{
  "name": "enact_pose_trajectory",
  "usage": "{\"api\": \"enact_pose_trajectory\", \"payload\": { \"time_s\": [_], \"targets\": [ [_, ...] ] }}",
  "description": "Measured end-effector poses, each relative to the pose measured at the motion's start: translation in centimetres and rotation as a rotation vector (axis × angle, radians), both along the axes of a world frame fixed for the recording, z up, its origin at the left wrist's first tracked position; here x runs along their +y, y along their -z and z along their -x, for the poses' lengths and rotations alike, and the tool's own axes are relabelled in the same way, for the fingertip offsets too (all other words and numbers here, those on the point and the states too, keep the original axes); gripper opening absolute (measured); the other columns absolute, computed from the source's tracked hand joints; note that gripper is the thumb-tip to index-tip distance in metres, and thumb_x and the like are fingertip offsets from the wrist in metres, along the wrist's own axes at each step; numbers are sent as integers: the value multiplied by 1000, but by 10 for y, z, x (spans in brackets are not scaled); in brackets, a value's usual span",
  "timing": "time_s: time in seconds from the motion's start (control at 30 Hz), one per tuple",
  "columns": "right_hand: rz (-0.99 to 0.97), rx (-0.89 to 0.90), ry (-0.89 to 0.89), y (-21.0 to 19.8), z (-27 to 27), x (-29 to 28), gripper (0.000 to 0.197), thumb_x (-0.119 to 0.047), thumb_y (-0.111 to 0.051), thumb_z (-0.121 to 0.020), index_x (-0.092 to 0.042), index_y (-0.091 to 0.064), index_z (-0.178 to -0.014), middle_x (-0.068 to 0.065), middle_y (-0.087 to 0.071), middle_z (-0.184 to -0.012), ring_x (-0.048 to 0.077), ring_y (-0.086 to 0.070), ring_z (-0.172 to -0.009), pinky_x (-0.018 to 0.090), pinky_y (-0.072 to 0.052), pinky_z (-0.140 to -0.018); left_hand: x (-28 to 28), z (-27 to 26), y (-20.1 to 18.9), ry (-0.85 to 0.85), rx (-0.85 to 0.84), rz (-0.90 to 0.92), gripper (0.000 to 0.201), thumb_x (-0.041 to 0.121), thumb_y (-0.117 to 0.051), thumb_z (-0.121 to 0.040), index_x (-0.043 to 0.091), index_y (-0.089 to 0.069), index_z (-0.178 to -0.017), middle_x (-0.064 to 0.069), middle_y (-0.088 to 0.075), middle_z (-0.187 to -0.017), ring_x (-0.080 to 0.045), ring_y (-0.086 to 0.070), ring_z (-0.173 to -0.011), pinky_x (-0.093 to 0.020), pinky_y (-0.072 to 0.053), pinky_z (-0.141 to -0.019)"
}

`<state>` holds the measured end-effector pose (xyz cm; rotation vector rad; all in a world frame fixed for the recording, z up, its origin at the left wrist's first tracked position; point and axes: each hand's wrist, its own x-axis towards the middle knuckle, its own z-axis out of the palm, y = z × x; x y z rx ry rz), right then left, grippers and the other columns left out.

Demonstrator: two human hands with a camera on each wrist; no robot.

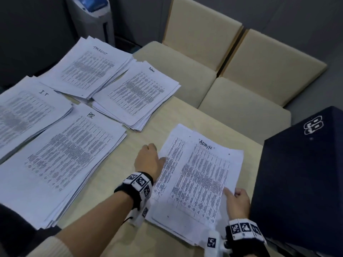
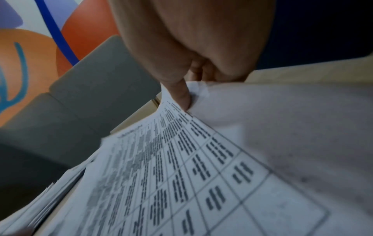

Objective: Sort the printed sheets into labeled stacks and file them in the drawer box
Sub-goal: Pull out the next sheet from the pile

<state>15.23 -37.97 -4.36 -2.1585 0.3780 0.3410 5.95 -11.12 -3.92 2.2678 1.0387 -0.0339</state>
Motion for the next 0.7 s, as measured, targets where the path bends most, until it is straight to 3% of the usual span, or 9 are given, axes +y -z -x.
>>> {"api": "enact_pose_trajectory", "payload": {
  "time_s": [0.03,0.1,0.17,0.23,0.4,0.57,0.7],
  "targets": [
    [-70,17,23,-1,0,-5,19,-3,-71,-85,-6,-55,-96,8,-63,-86,23,-58,-78,26,-44,-64,3,-1,2,1,59,-5,46,45,-64,-91,9,-52,-117,-8,-56,-114,-27,-57,-103,-37,-49,-84],
    [-210,75,42,-3,3,-11,29,8,-68,-82,-9,-57,-103,7,-68,-93,25,-64,-85,32,-50,-75,7,-4,5,22,130,17,36,45,-65,-90,12,-54,-100,-8,-62,-105,-27,-60,-94,-34,-47,-73],
    [-319,157,43,-10,7,-12,34,17,-59,-82,-8,-63,-103,7,-71,-92,26,-66,-84,33,-52,-73,11,-7,6,25,114,13,31,42,-68,-89,18,-50,-81,-7,-66,-92,-27,-62,-83,-30,-45,-64],
    [-379,219,77,-14,8,-12,31,19,-53,-81,-4,-68,-94,11,-72,-89,29,-65,-81,34,-52,-71,15,-8,2,50,106,-43,34,41,-68,-89,18,-48,-73,-5,-65,-79,-26,-62,-74,-28,-45,-60],
    [-383,265,188,-11,11,-13,17,14,-51,-80,0,-60,-76,15,-59,-81,25,-53,-71,31,-41,-62,20,-6,-12,287,129,-163,45,48,-50,-99,17,-51,-66,4,-51,-59,-21,-54,-60,-26,-36,-55],
    [-405,310,233,-11,12,-5,13,13,-51,-80,2,-59,-82,12,-56,-82,24,-52,-72,34,-43,-62,24,-3,-22,372,165,-318,56,51,-45,-99,16,-42,-56,3,-46,-55,-20,-51,-54,-26,-42,-54],
    [-396,328,230,-11,10,-2,13,11,-52,-78,3,-58,-86,13,-56,-87,27,-53,-79,36,-44,-66,28,-4,-22,391,98,-274,51,45,-47,-100,15,-46,-59,1,-49,-56,-23,-53,-56,-27,-39,-53]
  ]
}}
